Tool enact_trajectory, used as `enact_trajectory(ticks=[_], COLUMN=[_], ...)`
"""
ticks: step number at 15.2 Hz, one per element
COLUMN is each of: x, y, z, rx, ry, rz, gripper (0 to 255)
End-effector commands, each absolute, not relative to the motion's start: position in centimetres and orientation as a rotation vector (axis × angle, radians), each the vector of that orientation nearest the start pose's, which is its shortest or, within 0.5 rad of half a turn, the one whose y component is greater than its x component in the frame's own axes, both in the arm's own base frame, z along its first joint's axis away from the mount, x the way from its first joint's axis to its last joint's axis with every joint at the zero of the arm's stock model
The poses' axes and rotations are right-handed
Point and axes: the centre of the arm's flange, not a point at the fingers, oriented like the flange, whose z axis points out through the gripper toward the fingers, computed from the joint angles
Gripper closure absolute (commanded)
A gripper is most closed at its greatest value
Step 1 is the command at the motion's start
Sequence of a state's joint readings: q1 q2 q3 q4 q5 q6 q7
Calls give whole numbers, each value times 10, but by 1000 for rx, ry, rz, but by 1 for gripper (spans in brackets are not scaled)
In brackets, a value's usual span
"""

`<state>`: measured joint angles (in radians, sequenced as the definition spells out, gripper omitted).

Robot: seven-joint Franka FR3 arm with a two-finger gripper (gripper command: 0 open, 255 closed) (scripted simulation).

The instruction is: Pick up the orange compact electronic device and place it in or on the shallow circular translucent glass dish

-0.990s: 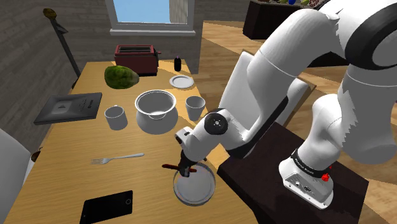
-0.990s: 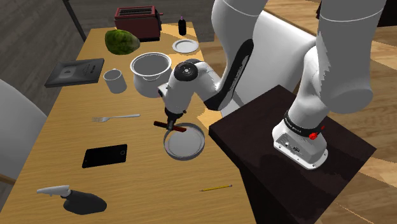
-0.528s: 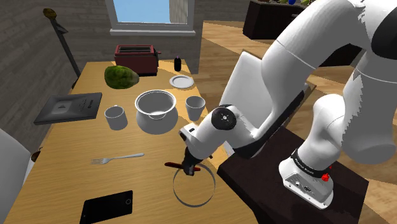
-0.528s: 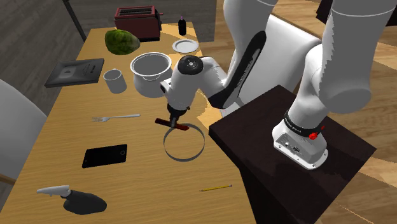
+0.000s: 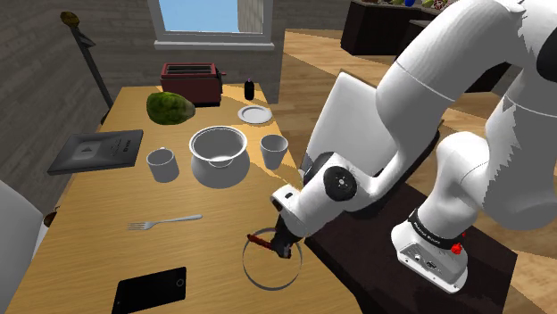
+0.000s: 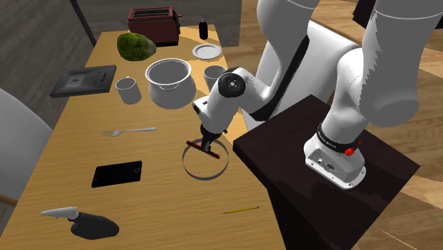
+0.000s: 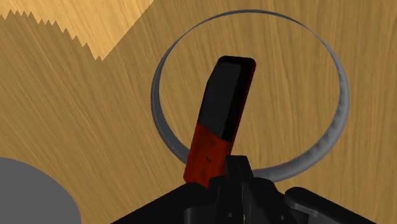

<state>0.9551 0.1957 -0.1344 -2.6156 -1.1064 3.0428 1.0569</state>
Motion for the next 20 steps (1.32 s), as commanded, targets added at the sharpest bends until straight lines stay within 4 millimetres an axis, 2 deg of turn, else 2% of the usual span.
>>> enact_trajectory(ticks=[1,2,4,6,14,20], x=[234,234,214,209,232,232], y=[349,349,391,426,416,416], z=[192,192,159,124,93,93], rx=[-2817,-2817,-3095,-3316,-3316,-3316], ry=[-1295,-1295,-1116,-912,-912,-912], rz=[-483,-483,-719,-945,-945,-945], gripper=[255,0,0,0,0,0])
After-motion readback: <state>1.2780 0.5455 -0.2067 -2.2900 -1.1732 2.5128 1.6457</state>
